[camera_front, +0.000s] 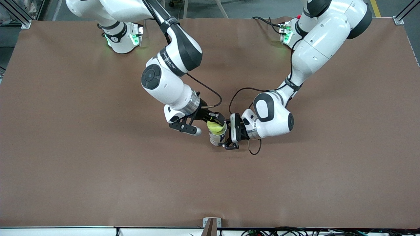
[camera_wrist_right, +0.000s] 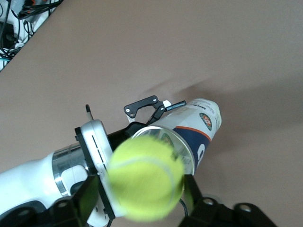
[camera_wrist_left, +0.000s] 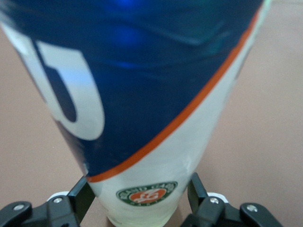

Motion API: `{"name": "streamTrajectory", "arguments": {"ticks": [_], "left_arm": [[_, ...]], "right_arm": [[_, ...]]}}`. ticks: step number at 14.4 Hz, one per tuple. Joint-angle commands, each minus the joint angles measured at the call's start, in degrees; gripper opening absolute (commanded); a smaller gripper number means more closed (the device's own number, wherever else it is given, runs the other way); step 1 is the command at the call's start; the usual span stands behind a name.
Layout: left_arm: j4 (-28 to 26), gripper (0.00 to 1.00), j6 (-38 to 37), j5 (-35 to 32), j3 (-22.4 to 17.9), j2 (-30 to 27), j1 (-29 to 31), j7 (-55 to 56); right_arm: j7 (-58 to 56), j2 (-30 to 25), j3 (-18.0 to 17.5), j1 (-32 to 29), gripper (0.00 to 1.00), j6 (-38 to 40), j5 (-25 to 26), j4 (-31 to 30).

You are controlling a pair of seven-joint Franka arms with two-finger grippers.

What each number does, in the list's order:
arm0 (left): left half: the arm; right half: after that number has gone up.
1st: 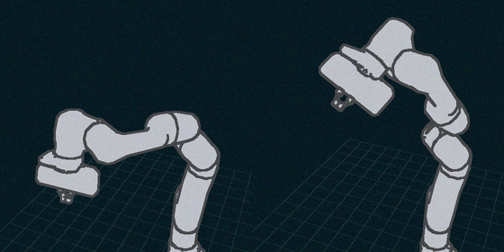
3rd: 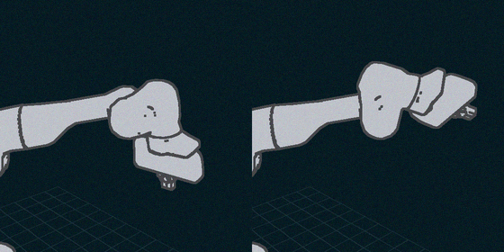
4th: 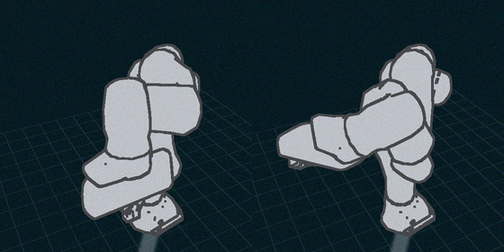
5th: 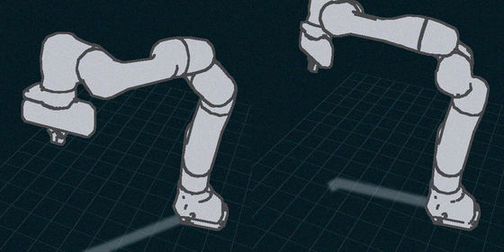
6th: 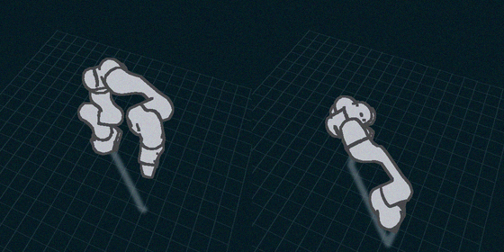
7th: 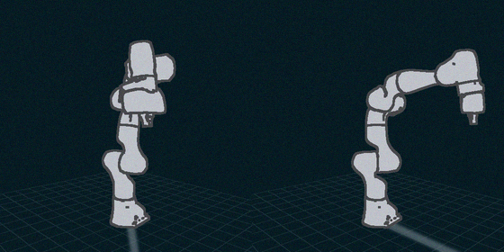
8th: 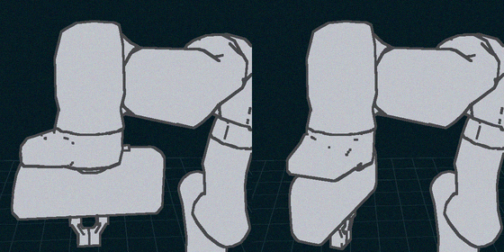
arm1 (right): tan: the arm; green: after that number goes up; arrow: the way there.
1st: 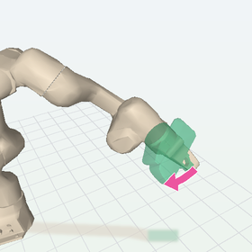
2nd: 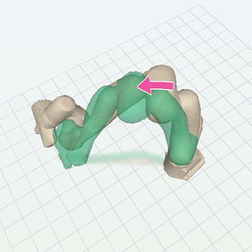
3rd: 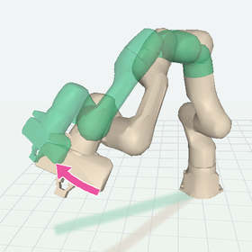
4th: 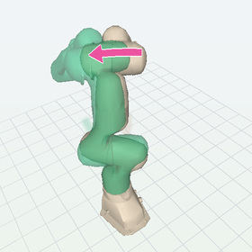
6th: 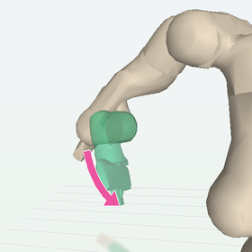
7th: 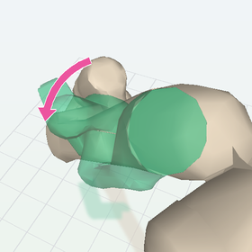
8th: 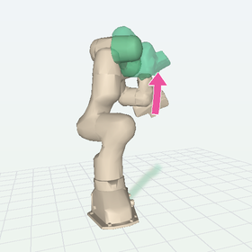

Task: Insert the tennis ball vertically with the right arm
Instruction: 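Drop the ball into the can and open the right gripper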

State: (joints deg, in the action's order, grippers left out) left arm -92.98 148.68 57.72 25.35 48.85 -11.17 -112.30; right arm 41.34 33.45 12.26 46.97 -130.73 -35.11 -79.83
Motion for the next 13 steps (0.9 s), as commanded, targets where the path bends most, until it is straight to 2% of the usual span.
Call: {"name": "streamTrajectory", "arguments": {"ticks": [1, 7, 9, 10, 13], "left_arm": [[-0.27, 0.86, 0.48, 0.90, 0.23, -0.07, 0.18, -0.90], [-0.36, 0.87, 0.48, 0.90, 0.23, 0.02, 0.10, -0.81], [-0.36, 0.90, 0.48, 0.90, 0.23, -0.07, 0.18, -0.55], [-0.36, 1.00, 0.39, 0.55, 0.14, -0.25, 0.27, -0.29], [-1.67, 1.00, 0.12, 0.46, -1.35, -0.51, 0.54, -0.11]], "right_arm": [[0.58, 0.57, 0.48, 0.75, 1.00, -0.57, -0.93, 1.08], [0.23, -0.40, 1.35, 0.23, 1.00, 1.35, -0.14, 1.08], [-0.30, -2.76, 5.38, -0.30, 1.00, 9.05, 2.48, 0.99], [-1.08, -3.99, 8.01, -0.39, 1.00, 13.44, 5.63, 1.08], [-3.63, -8.04, 13.82, -0.48, 1.00, 22.69, 12.33, 1.08]]}}
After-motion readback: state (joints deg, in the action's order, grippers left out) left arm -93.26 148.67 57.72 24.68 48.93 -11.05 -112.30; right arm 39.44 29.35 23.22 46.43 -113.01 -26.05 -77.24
